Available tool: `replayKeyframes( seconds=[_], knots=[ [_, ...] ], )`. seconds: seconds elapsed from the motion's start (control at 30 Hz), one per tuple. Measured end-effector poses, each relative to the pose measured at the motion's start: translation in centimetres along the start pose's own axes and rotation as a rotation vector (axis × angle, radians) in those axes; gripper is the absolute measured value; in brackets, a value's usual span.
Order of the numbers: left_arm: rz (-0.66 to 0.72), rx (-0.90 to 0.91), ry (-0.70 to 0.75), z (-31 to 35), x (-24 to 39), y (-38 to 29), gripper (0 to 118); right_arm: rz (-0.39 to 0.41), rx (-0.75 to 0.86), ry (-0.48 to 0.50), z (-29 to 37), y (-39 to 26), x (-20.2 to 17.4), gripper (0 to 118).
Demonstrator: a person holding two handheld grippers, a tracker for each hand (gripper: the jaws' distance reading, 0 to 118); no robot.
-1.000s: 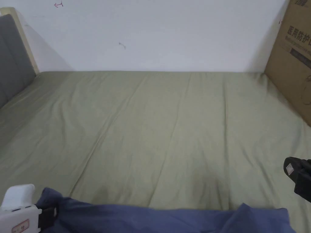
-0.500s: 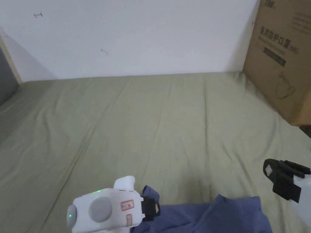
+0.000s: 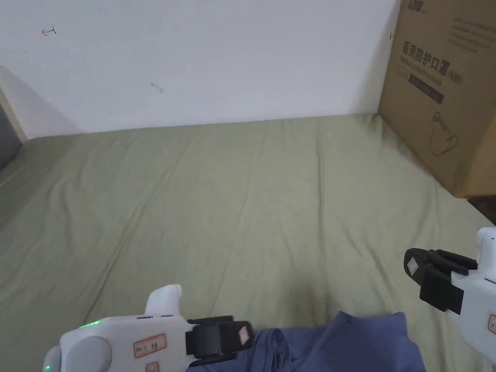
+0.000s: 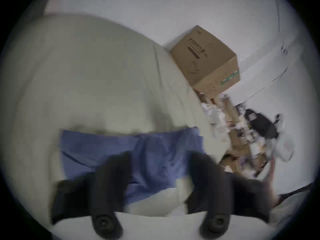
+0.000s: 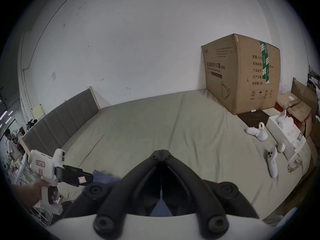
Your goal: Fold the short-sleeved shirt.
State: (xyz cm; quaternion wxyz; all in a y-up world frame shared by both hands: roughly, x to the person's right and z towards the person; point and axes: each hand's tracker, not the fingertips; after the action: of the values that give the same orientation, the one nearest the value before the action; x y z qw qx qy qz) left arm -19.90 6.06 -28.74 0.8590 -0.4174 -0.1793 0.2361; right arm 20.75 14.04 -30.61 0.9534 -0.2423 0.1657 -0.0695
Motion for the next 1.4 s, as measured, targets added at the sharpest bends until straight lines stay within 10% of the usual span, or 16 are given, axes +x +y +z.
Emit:
replayKeyframes(
  seconds=[0.1,0.7,1.0,1.1,1.2,1.3,1.4],
  knots=[
    [-0.15,-0.039,0.163,-1.1,0.3,-0.4,0,-0.029,-0.004,0.004,-0.2,-0.1,0.3,0],
    [-0.106,-0.331,-0.021,-13.6,2.6,-4.2,0,-0.065,-0.052,-0.02,-0.2,-0.6,2.2,0],
    [0.23,-0.043,-0.287,-2.1,-5.3,-0.9,0,-0.074,-0.049,0.0,-0.4,-0.1,1.5,0],
    [0.336,0.031,-0.302,2.5,-11.1,-0.8,44,-0.066,-0.056,-0.001,-0.5,0.0,1.2,0],
    [0.41,-0.01,-0.237,4.4,-15.7,-1.7,58,-0.064,-0.065,-0.001,-0.8,-0.1,0.9,0],
    [0.446,-0.064,-0.236,3.2,-17.8,-2.9,111,-0.061,-0.077,-0.005,-0.9,-0.3,0.4,0],
    [0.497,-0.115,-0.321,-0.1,-20.6,-3.8,118,-0.055,-0.086,-0.008,-0.6,-0.4,0.2,0]
  ],
)
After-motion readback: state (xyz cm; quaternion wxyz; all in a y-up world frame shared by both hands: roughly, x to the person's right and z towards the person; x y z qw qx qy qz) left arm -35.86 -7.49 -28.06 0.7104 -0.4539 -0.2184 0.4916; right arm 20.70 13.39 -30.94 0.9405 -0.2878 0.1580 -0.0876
